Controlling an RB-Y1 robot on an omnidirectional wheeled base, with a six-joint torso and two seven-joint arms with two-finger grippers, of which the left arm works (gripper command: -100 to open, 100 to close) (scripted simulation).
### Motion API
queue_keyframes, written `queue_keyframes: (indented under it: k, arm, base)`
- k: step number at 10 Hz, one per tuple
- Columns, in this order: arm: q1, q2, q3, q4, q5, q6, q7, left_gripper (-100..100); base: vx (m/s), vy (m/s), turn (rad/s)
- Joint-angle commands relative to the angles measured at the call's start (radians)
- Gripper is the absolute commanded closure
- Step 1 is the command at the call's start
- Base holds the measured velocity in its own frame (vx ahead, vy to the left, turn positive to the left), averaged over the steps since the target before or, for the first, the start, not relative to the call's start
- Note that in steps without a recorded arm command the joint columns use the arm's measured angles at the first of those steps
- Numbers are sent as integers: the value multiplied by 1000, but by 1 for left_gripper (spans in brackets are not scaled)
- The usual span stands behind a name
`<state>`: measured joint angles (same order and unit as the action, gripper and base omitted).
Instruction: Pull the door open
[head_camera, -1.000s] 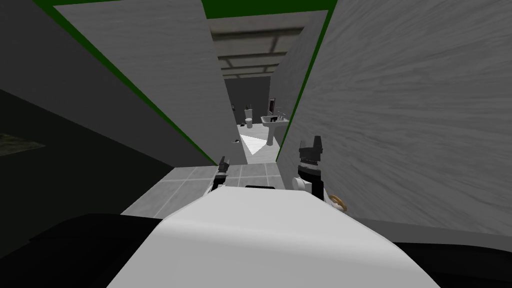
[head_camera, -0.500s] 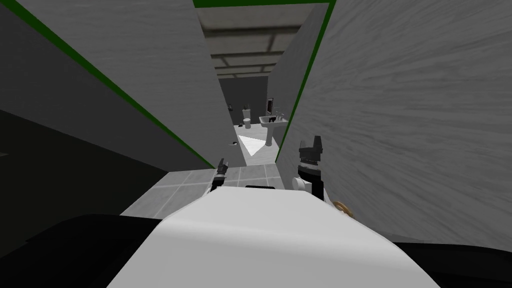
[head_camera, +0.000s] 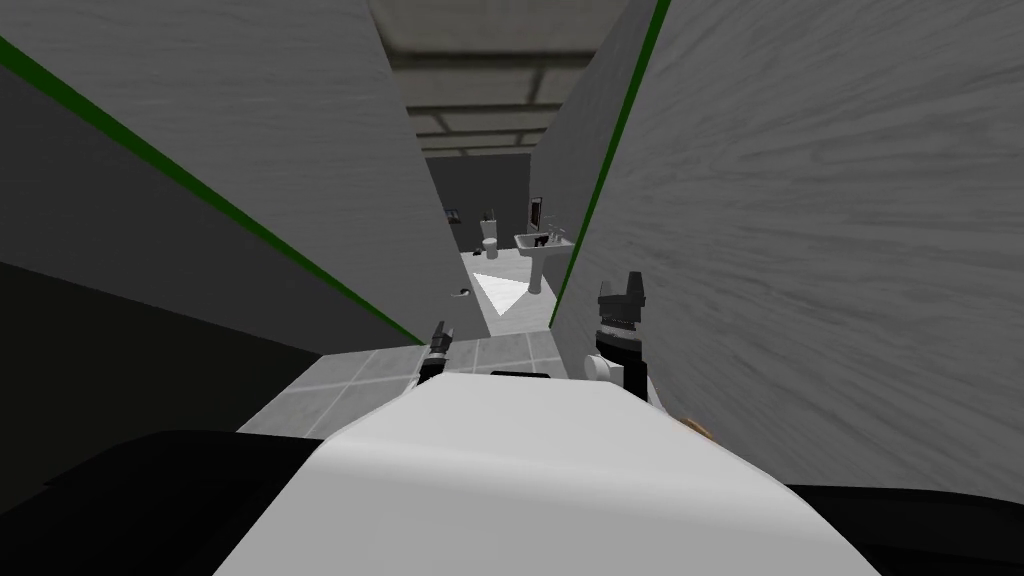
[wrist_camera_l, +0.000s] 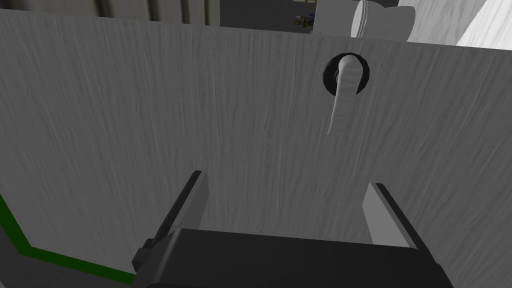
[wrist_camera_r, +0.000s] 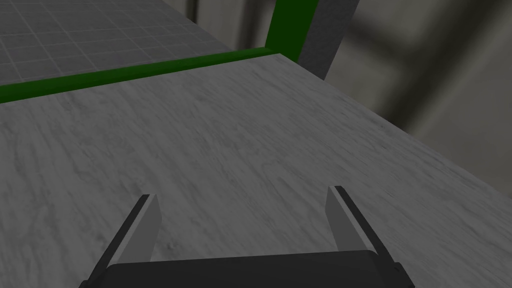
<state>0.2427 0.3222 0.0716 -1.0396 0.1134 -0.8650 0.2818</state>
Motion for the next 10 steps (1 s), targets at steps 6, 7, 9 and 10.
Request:
queue_keyframes:
  k: [6, 7, 9, 10]
  arm:
    - [-29, 35, 15, 181, 10, -67, 29, -100]
    - [-34, 42, 18, 212, 12, -77, 34, -100]
    - [-41, 50, 22, 256, 15, -92, 41, -100]
    - [-46, 56, 25, 283, 16, -101, 45, -100]
  base:
    - [124, 17, -62]
    - [135, 33, -74]
    - [104, 19, -58]
    - [128, 20, -70]
